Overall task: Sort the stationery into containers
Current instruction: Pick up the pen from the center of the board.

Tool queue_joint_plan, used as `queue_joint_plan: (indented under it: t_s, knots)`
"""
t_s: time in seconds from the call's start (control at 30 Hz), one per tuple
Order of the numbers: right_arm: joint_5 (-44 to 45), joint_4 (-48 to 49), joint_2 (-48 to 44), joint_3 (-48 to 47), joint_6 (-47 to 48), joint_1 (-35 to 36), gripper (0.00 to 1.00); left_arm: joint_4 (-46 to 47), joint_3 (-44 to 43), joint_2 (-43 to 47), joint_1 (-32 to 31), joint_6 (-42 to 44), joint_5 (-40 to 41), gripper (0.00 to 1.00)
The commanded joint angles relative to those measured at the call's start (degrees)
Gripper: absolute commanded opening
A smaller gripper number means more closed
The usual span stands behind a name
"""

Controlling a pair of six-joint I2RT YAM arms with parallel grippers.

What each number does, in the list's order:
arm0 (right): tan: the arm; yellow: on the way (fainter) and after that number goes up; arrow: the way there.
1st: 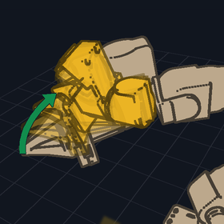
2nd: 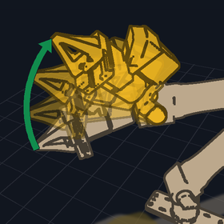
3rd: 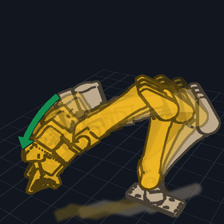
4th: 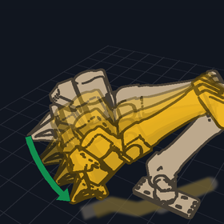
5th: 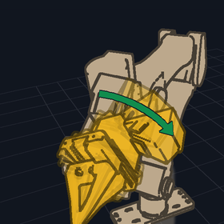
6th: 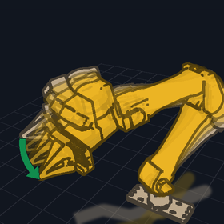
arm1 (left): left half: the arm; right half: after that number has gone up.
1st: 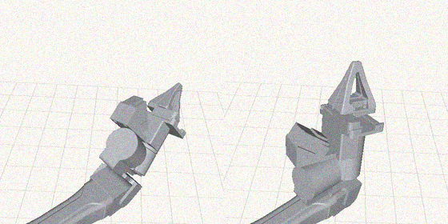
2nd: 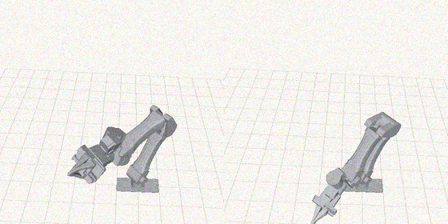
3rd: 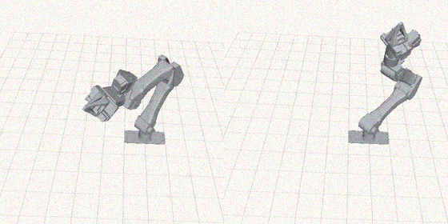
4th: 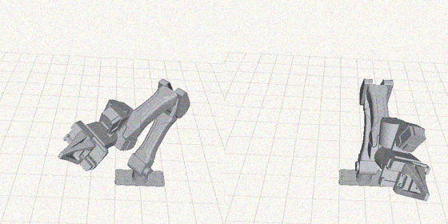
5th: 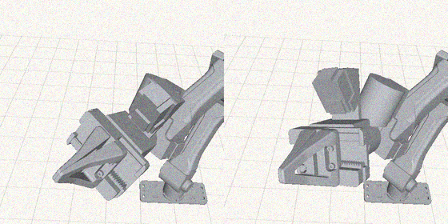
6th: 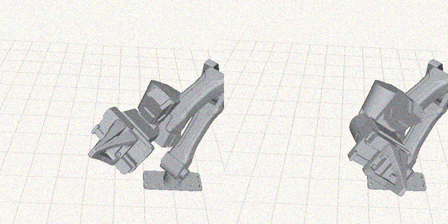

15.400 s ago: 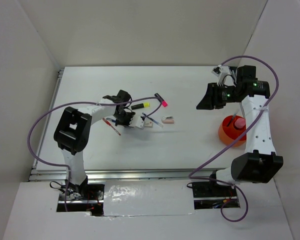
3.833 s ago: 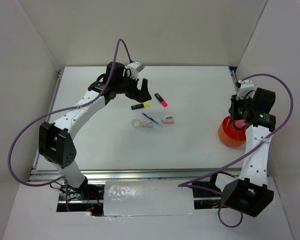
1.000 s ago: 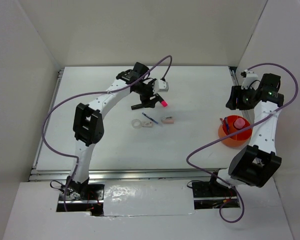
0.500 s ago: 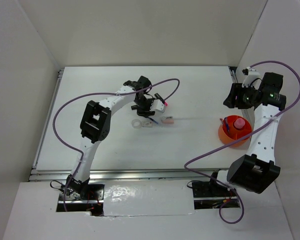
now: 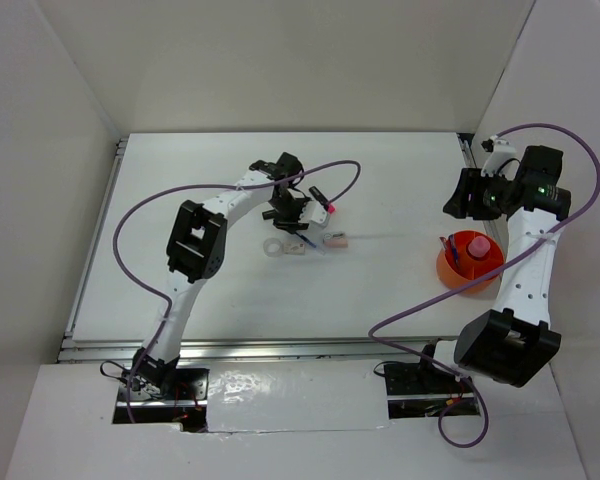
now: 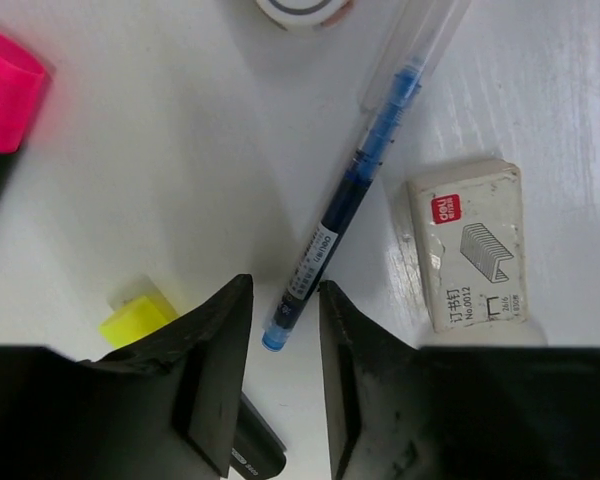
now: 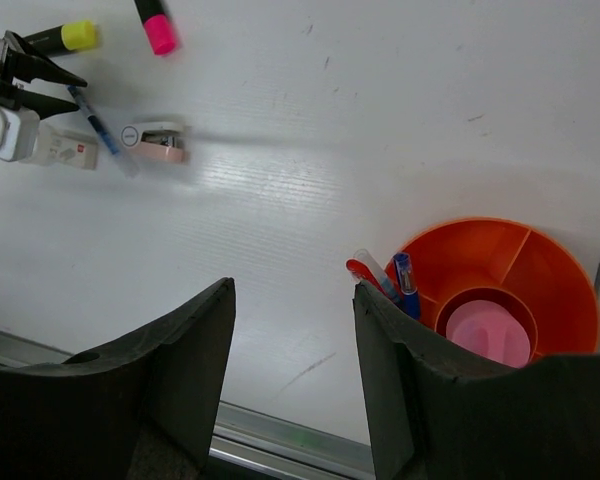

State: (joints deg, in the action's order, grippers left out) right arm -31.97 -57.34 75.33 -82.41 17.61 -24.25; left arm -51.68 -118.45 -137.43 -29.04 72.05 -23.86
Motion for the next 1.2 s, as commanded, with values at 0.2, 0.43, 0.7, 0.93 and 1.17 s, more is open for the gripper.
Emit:
queue_joint_plan:
  t_s: [0.2, 0.43, 0.7, 0.93, 1.17]
  knots:
    - [-1.08, -1.9, -2.2, -3.37, -0.55, 0.61, 0.58, -12.21, 0.85, -5.48, -2.51, 8.28, 3.81, 0.35]
    - [-0.91, -2.34, -3.0, -3.37, -0.29, 0.7, 0.57, -15.82, 1.73, -7.59, -4.71, 8.72, 6.71, 0.35]
    - [-1.08, -2.51, -4.05, -3.63, -0.38, 0.78, 0.57, -15.82, 2.62, -6.72, -6.21, 8.11, 9.0, 0.27]
    - [-1.96, -2.6, -5.72, -3.55, -0.55, 0.78, 0.57, 2.93, 10.31, 0.9, -6.12, -0.05, 9.19, 0.0]
    - [-3.62, -1.81, -8.0, -2.05, -1.17, 0.96, 0.57, 16.52, 17.38, 13.4, -7.52, -6.83, 5.58, 0.0]
